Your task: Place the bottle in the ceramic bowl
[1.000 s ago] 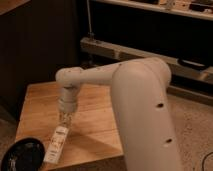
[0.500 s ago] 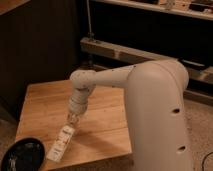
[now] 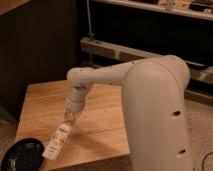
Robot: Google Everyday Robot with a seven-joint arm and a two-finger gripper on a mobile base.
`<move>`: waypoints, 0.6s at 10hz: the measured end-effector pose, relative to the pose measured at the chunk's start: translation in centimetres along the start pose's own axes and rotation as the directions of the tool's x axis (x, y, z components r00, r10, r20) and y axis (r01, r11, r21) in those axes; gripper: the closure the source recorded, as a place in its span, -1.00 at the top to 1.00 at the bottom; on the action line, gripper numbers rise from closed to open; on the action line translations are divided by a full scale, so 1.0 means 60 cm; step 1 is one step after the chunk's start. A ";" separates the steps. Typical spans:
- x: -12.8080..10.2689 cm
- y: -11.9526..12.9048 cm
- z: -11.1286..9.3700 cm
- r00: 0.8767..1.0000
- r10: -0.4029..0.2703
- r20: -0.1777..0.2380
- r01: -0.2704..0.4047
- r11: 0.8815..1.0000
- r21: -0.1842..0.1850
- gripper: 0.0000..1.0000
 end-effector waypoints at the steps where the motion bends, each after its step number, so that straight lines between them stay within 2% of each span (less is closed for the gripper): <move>1: -0.005 0.008 -0.002 1.000 0.015 0.009 -0.015 1.000 -0.007 -1.00; 4: -0.007 0.040 0.003 1.000 0.026 0.010 -0.025 0.999 -0.027 -1.00; 6: -0.010 0.044 0.005 0.999 0.035 0.008 -0.035 0.998 -0.043 -1.00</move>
